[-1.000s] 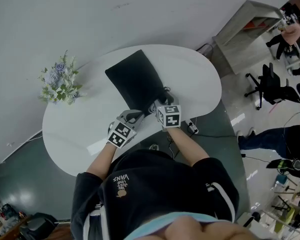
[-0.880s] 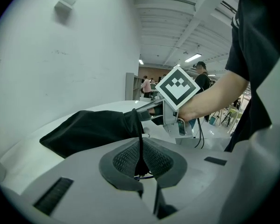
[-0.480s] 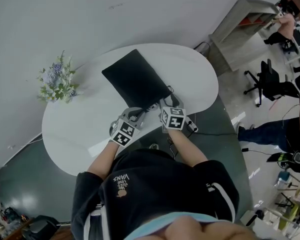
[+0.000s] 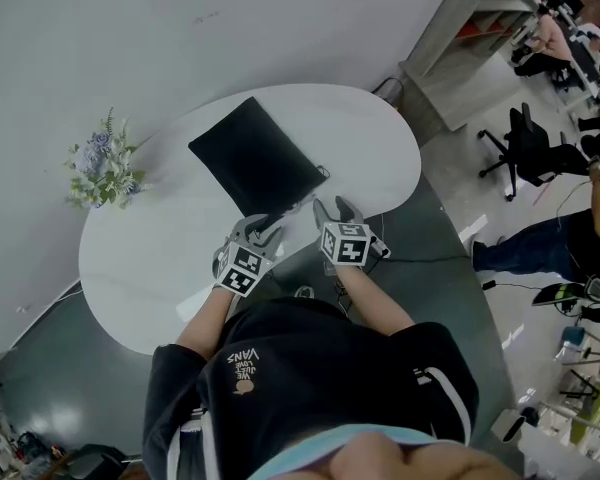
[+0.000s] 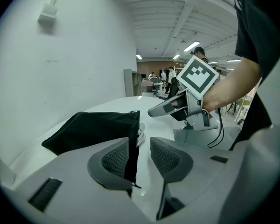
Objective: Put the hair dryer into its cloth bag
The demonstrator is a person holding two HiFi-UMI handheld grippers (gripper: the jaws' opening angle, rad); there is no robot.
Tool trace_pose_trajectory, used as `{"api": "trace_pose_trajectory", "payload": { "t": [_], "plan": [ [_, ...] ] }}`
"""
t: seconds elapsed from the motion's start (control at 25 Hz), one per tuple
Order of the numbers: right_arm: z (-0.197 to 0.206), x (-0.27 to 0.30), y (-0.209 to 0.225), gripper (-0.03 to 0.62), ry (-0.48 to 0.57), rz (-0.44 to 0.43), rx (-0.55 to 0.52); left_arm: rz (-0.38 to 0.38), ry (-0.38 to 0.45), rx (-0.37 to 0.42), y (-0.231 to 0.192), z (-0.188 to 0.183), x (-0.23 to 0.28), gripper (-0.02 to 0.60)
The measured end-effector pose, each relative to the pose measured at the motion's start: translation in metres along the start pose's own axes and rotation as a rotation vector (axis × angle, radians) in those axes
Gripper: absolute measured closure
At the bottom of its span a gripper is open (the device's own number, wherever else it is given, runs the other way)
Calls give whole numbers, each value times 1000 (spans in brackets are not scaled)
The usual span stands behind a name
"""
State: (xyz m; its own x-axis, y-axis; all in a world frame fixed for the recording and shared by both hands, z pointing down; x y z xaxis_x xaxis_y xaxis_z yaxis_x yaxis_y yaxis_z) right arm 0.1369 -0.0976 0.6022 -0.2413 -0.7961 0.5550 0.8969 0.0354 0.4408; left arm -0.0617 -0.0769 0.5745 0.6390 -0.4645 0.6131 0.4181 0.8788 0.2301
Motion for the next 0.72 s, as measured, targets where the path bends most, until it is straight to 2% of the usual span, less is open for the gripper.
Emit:
{"api": "trace_pose_trajectory", "payload": {
  "t": [0.24,0.48,0.72],
  "plan": [
    [10,-37,0,379,-1,-84,-16,-70,51,-20,20,-11,-11,443],
    [15,-81,-9,381,35,-158,-88,-177,108,-72,38,-19,-32,443],
    [23,-110,-18,387,76,-196,-124,-216,150,-103,51,-17,-48,445]
  ]
}}
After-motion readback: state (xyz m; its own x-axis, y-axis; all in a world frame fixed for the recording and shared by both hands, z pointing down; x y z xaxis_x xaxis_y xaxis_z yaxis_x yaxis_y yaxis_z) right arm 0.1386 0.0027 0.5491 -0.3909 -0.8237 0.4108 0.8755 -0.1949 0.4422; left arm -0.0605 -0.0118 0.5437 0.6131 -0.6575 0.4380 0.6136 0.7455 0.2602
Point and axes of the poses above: the fingertips, and each gripper's own axes: x forward along the fingers, y to its right, z out of its underside, the point moved 8 cm from there along -x, backward along the fingers, and after that the axes turned 13 degrees about x, right-handed, at the moved point
